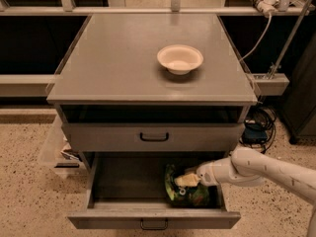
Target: Place green rice chip bag into middle drawer
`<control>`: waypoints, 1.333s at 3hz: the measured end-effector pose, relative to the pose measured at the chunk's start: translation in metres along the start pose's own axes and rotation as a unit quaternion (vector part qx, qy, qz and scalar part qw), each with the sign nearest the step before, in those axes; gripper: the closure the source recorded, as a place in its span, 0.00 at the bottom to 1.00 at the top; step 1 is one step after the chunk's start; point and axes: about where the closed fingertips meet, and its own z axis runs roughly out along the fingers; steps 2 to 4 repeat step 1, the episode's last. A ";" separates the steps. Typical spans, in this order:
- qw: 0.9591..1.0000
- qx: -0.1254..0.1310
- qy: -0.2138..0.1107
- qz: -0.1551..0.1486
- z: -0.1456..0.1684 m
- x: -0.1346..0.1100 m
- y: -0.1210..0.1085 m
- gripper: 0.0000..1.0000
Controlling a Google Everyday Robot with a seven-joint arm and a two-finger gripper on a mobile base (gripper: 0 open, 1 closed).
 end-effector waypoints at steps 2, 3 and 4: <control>1.000 0.000 0.000 0.000 0.000 0.000 0.000 0.00; 1.000 0.000 0.000 0.000 0.000 0.000 0.000 0.00; 1.000 0.000 0.000 0.000 0.000 0.000 0.000 0.00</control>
Offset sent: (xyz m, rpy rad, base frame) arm 0.0000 0.0000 0.0000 0.0000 0.0000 0.0000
